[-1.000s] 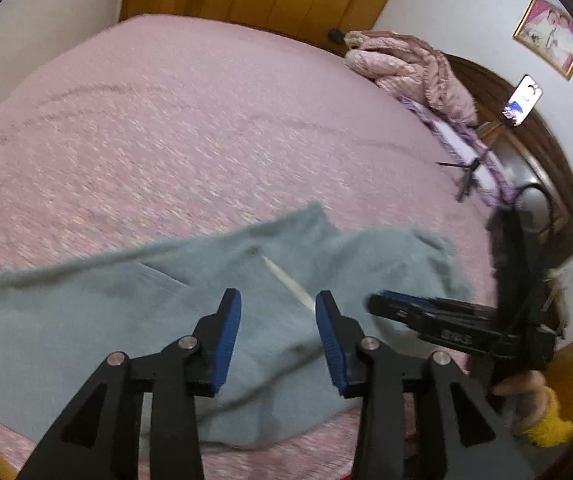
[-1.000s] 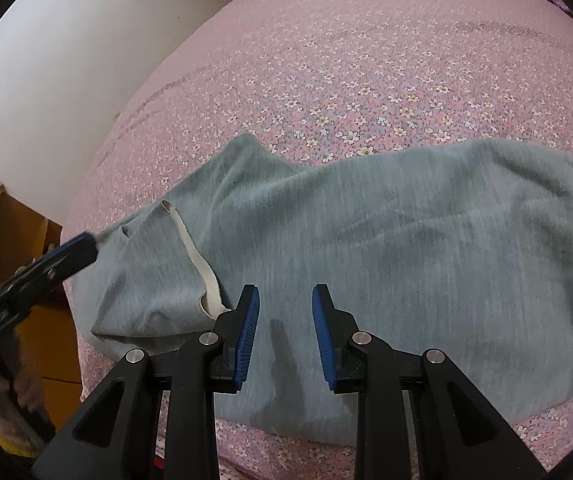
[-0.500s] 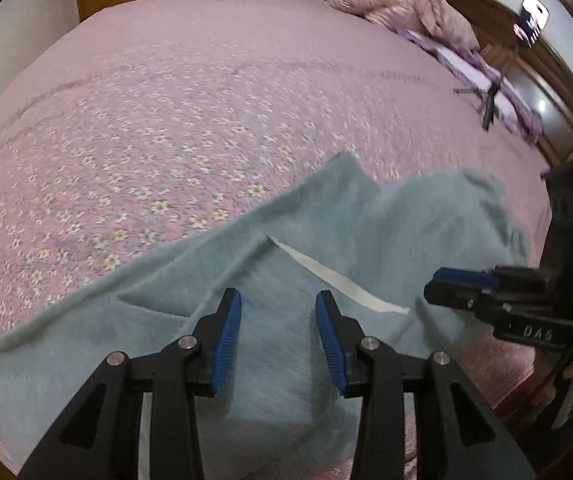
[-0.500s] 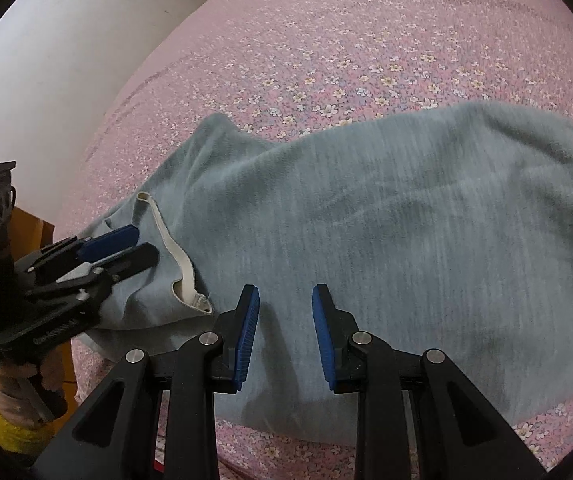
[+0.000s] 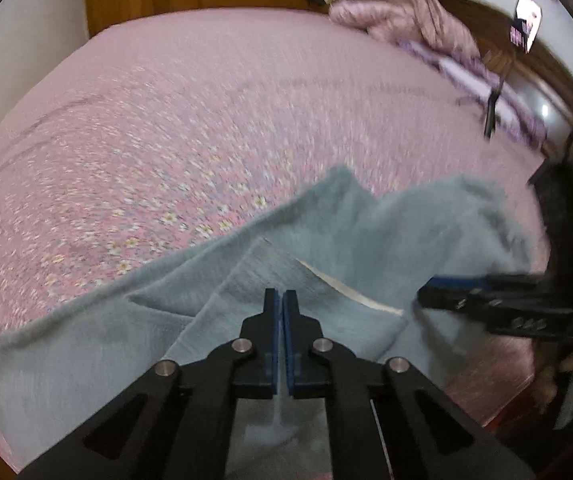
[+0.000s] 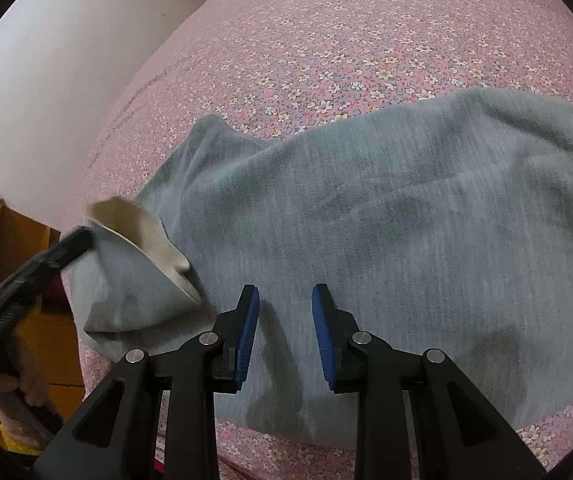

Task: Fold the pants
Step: 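Lift the grasped fabric with the left tool and fold it over, then open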

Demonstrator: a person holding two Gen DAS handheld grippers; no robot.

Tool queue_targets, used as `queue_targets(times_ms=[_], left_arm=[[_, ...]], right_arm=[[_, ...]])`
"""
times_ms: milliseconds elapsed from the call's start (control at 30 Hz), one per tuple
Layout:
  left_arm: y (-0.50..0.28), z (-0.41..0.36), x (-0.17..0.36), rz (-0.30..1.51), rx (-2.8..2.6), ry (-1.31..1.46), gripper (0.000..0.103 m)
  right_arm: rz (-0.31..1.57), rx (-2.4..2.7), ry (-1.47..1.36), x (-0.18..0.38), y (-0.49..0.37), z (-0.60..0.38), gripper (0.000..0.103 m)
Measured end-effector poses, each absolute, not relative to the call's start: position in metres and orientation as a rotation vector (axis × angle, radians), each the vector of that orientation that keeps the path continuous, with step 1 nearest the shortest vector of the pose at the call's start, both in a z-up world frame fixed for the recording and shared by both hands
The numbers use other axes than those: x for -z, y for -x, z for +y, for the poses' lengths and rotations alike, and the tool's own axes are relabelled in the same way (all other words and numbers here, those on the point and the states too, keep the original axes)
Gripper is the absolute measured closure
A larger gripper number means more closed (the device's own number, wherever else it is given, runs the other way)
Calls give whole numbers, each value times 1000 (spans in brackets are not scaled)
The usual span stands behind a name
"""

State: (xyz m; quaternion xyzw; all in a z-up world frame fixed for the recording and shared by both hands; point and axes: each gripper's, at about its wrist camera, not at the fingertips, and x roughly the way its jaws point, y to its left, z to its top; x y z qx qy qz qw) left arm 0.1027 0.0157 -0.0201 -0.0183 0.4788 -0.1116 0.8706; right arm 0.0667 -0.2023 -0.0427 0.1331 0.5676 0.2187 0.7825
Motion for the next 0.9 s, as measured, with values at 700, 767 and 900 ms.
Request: queue_targets(times_ms=[700,767,900], left_arm=[[14,215,-22,750,-354,522,103],[16,223,-8,782,-360,551,103],[13,224,13,823,-342,588,102]], right_arm=[[1217,-447,-216,35,-62,-182,73],[1218,-448,-201,35,-61,-177,73],[1217,-450,-178,34,-60,-170,73]])
